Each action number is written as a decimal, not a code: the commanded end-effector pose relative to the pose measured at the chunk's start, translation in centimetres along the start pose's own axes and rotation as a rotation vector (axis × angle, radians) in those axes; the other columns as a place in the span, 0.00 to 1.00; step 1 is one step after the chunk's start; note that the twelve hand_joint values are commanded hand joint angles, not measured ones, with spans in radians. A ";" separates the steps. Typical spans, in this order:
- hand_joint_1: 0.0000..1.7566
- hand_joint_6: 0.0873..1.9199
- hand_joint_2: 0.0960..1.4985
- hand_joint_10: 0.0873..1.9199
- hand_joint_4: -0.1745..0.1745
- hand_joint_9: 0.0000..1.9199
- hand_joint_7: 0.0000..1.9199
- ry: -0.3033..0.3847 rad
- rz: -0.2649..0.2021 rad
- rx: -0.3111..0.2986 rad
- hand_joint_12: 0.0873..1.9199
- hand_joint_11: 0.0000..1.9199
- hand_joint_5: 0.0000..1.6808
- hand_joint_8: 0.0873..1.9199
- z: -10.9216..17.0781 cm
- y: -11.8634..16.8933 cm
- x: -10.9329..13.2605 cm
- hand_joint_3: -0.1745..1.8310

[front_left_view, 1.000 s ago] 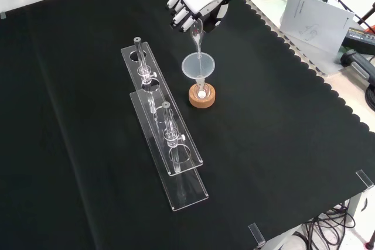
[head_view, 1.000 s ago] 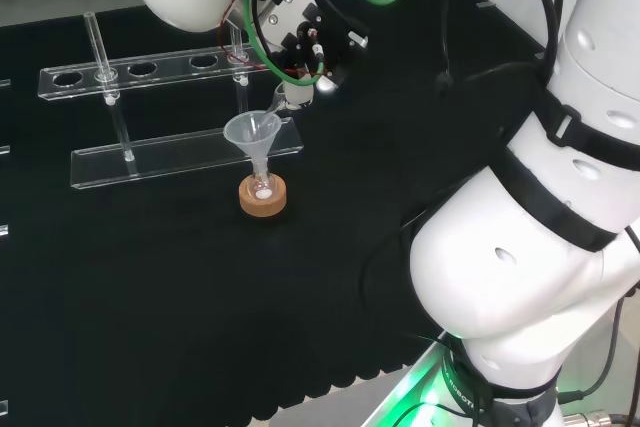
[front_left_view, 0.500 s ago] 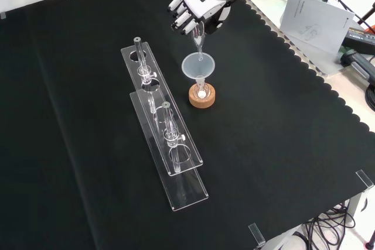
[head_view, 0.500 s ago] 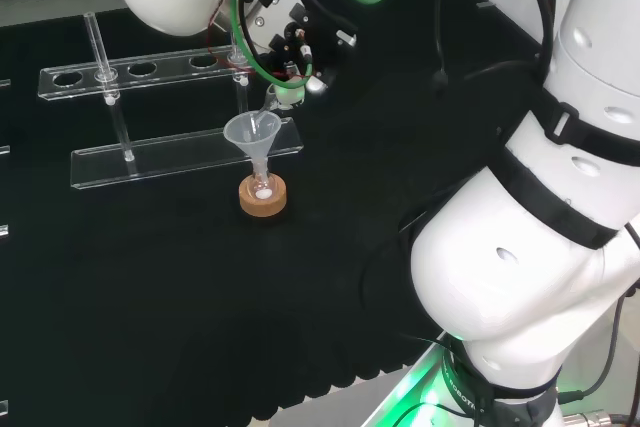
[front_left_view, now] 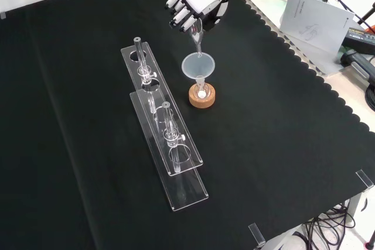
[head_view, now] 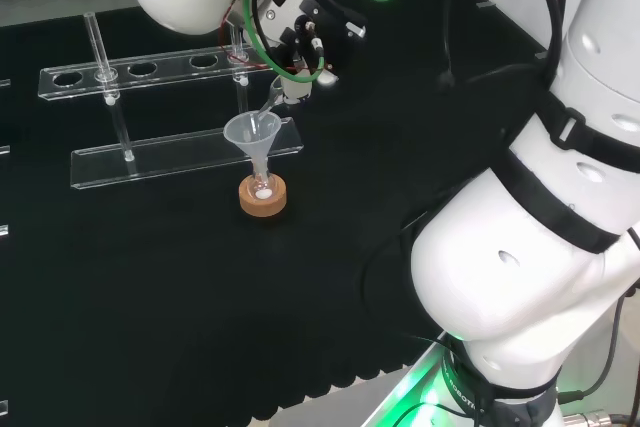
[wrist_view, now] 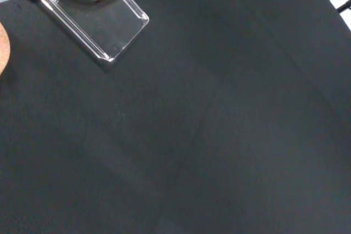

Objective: Pour all the NaCl from the weighing funnel into the round-bottom flask.

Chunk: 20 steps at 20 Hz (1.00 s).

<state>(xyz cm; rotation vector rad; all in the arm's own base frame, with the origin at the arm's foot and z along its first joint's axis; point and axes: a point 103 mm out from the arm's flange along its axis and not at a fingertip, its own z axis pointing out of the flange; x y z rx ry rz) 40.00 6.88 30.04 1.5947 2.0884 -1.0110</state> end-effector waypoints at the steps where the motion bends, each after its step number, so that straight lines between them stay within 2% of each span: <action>1: 0.63 0.31 0.43 0.05 1.00 0.62 0.39 -0.025 -0.010 -0.011 0.47 0.48 0.75 0.29 -1.1 0.0 1.0 0.37; 7: 0.63 0.31 0.43 0.05 1.00 0.63 0.39 -0.028 -0.006 -0.005 0.47 0.48 0.75 0.29 -0.4 0.0 0.3 0.37; 15: 0.63 0.31 0.43 0.05 1.00 0.63 0.39 -0.048 0.001 0.008 0.47 0.48 0.75 0.29 -1.6 0.2 1.4 0.37; 20: 0.63 0.31 0.43 0.05 1.00 0.63 0.39 -0.037 0.002 0.017 0.47 0.48 0.75 0.29 -0.3 0.3 0.4 0.37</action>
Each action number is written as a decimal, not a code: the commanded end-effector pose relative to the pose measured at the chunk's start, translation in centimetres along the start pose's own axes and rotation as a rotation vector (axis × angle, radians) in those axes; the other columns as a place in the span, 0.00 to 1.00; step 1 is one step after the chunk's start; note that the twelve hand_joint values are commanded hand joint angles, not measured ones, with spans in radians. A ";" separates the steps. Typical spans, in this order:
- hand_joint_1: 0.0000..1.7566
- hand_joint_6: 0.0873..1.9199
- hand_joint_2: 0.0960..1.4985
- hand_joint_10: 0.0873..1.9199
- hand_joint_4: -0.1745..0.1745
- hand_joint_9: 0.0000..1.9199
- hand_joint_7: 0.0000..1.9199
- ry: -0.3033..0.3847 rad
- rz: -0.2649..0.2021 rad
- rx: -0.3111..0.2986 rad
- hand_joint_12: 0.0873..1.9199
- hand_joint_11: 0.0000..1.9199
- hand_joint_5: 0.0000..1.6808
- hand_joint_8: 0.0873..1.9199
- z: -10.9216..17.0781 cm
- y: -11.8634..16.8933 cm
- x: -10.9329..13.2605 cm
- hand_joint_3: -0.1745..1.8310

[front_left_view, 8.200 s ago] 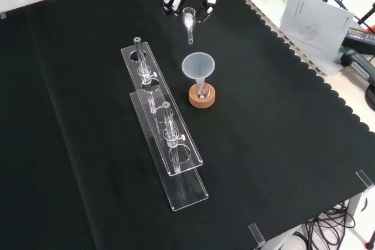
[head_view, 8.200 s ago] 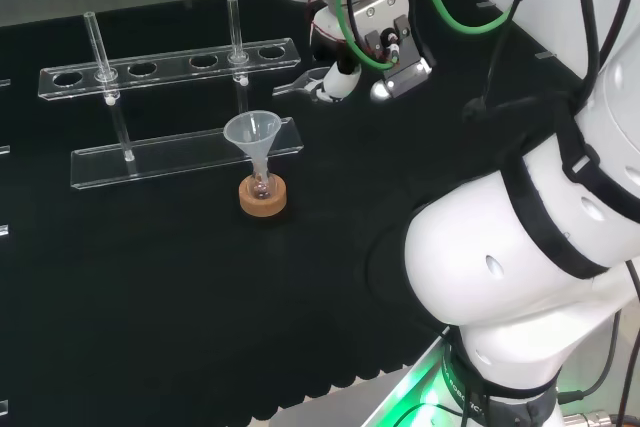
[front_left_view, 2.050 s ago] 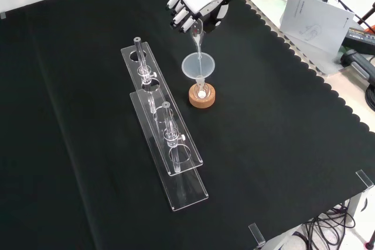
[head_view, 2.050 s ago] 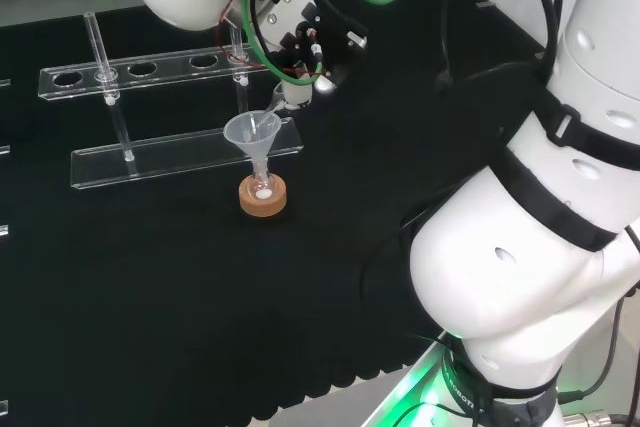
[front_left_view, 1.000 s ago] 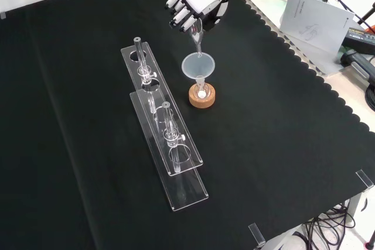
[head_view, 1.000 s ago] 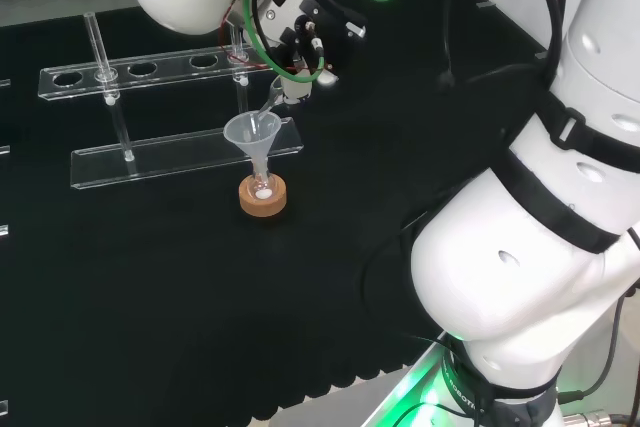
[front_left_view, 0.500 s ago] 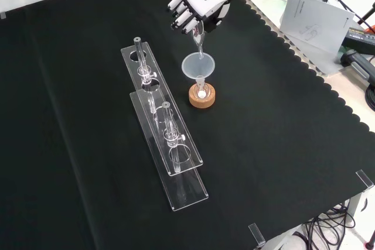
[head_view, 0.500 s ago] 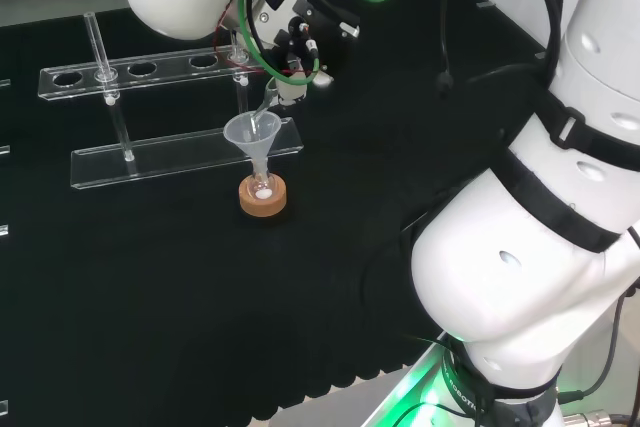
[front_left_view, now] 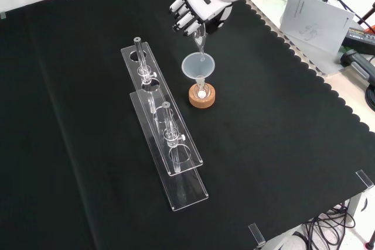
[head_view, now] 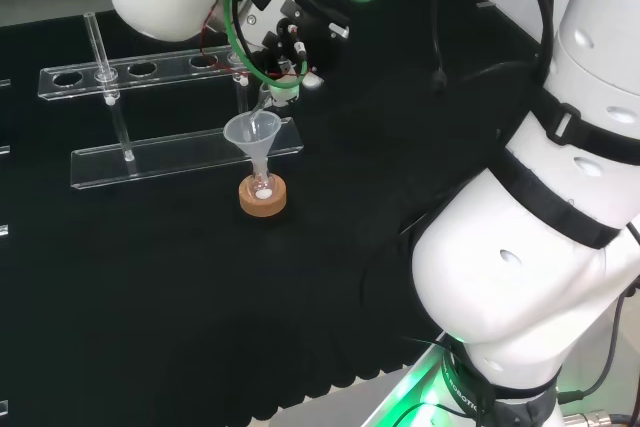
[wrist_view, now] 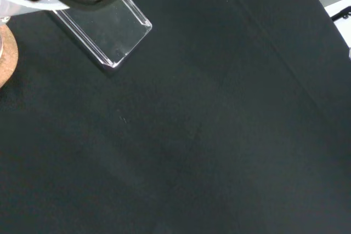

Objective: Pour all the NaCl from the weighing funnel into the round-bottom flask.

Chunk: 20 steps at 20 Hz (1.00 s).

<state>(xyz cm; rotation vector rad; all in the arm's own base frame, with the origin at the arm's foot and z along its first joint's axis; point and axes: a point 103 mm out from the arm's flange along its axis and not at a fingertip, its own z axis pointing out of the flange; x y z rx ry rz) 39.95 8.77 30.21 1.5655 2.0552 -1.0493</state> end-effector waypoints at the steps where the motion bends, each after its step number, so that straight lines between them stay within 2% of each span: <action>1: 0.63 0.31 0.43 0.05 1.00 0.63 0.39 0.002 0.001 0.009 0.47 0.48 0.75 0.29 1.2 0.2 -0.8 0.37; 14: 0.63 0.31 0.43 0.04 1.00 0.63 0.39 -0.018 0.005 0.013 0.47 0.48 0.75 0.29 1.1 0.2 -0.7 0.37; 16: 0.63 0.31 0.43 0.04 1.00 0.63 0.39 -0.045 0.006 0.017 0.47 0.48 0.75 0.29 0.2 0.3 0.0 0.37; 20: 0.63 0.31 0.43 0.04 1.00 0.63 0.39 -0.043 0.005 0.014 0.47 0.48 0.75 0.29 0.0 0.3 0.1 0.37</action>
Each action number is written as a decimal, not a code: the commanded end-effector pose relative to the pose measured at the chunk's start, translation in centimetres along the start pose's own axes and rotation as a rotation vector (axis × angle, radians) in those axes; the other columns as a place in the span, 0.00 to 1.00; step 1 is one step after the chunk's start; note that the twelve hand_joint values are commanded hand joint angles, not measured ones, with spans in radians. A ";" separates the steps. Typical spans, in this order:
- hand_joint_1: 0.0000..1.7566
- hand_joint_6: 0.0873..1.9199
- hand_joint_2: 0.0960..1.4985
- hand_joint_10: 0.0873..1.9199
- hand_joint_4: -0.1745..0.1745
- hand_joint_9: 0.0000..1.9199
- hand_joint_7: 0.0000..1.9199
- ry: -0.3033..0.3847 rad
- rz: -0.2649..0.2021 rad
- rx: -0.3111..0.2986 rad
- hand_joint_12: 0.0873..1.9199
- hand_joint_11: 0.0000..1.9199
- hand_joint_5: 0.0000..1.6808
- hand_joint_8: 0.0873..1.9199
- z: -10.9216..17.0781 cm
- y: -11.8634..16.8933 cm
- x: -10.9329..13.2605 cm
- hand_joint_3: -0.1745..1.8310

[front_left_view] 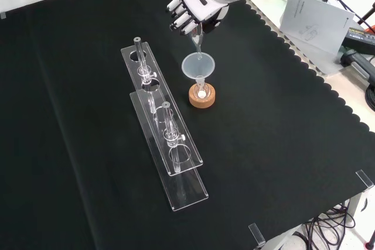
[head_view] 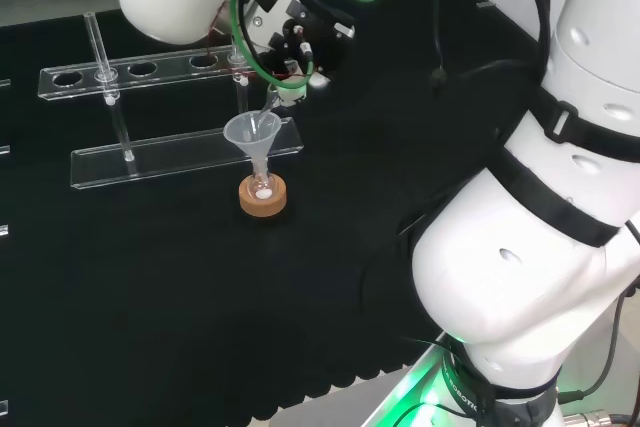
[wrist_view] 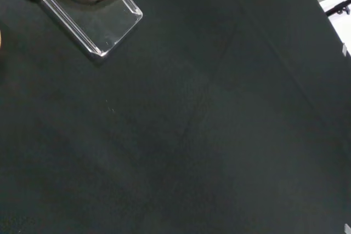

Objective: Pour all the NaCl from the weighing funnel into the round-bottom flask.

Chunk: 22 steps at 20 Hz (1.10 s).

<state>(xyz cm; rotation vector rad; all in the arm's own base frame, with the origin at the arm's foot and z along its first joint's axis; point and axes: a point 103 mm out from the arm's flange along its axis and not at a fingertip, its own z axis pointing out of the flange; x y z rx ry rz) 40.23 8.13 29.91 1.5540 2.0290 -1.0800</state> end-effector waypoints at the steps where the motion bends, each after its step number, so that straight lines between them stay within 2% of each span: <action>1: 0.63 0.31 0.43 0.04 1.00 0.63 0.39 -0.016 0.000 0.002 0.47 0.48 0.75 0.29 -0.3 0.0 0.2 0.37; 18: 0.63 0.31 0.43 0.04 1.00 0.63 0.39 -0.039 0.004 0.023 0.47 0.49 0.76 0.29 -0.3 0.2 0.0 0.37; 20: 0.63 0.31 0.43 0.04 1.00 0.63 0.39 -0.058 0.008 0.028 0.46 0.49 0.76 0.29 -1.3 0.2 0.8 0.37; 22: 0.63 0.31 0.43 0.04 1.00 0.63 0.39 -0.046 0.007 0.025 0.46 0.49 0.76 0.29 -1.2 0.2 0.7 0.37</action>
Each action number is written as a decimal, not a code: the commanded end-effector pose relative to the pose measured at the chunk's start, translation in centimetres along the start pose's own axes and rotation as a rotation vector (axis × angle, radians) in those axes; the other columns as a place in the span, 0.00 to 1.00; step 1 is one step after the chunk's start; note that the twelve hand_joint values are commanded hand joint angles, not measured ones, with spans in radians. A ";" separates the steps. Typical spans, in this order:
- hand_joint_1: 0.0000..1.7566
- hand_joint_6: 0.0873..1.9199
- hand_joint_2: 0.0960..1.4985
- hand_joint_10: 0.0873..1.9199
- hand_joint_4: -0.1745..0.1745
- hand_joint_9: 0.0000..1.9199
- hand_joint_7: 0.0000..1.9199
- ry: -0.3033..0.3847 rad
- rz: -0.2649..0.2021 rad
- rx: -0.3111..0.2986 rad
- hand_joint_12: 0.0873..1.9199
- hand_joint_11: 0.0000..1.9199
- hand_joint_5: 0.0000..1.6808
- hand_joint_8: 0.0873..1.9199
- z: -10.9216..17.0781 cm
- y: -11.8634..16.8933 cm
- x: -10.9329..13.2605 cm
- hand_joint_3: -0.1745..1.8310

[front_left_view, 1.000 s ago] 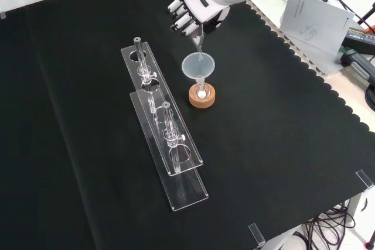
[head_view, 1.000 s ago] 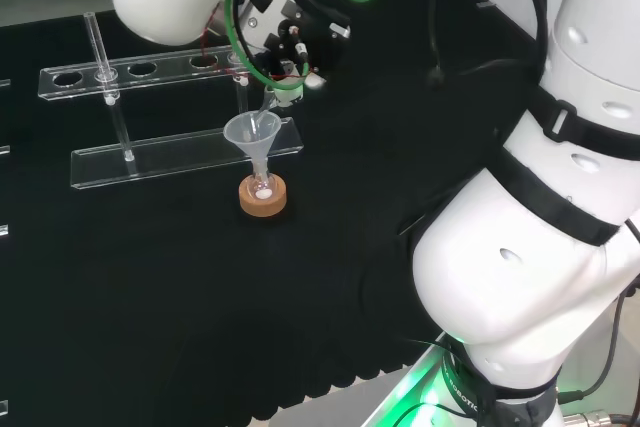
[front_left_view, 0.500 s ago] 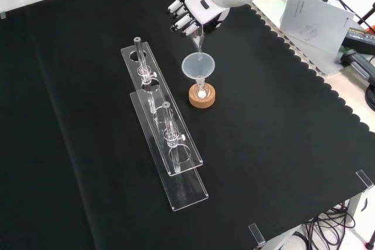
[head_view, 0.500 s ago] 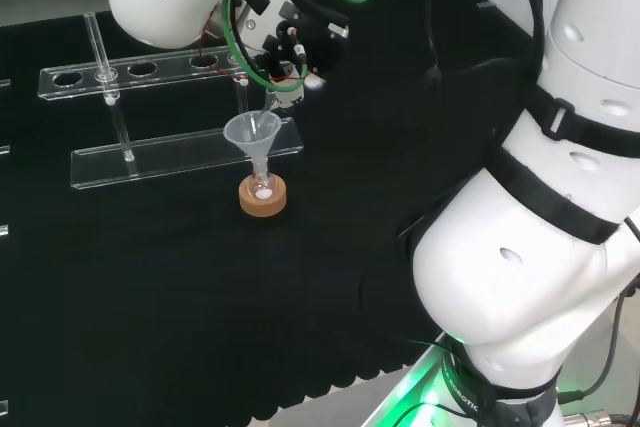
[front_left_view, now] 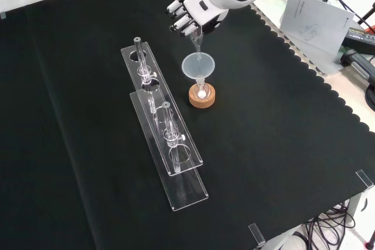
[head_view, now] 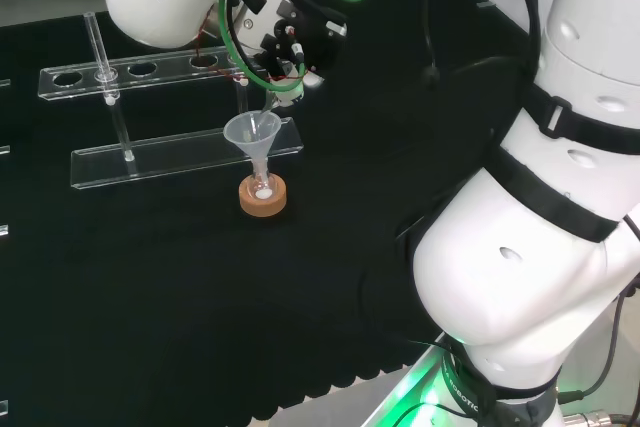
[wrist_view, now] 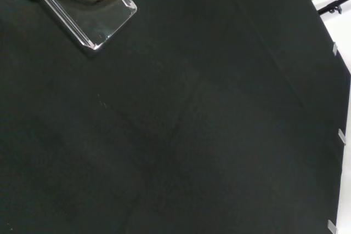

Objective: Pour all the NaCl from the weighing funnel into the round-bottom flask.

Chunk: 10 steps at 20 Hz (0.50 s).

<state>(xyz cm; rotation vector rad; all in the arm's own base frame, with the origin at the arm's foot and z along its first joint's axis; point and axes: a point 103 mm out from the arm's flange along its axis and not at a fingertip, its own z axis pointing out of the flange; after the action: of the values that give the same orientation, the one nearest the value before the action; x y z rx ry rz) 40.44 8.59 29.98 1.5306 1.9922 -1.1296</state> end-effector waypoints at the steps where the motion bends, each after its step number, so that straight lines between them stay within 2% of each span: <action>1: 0.63 0.31 0.43 0.04 1.00 0.63 0.39 0.006 0.005 -0.001 0.46 0.49 0.76 0.29 -0.5 0.0 0.3 0.37; 10: 0.63 0.30 0.43 0.03 1.00 0.63 0.39 0.099 0.009 -0.014 0.46 0.49 0.76 0.29 1.2 -0.3 -0.7 0.37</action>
<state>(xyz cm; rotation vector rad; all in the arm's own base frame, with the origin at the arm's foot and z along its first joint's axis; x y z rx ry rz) 40.36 9.18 30.18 1.5411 2.0161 -1.0942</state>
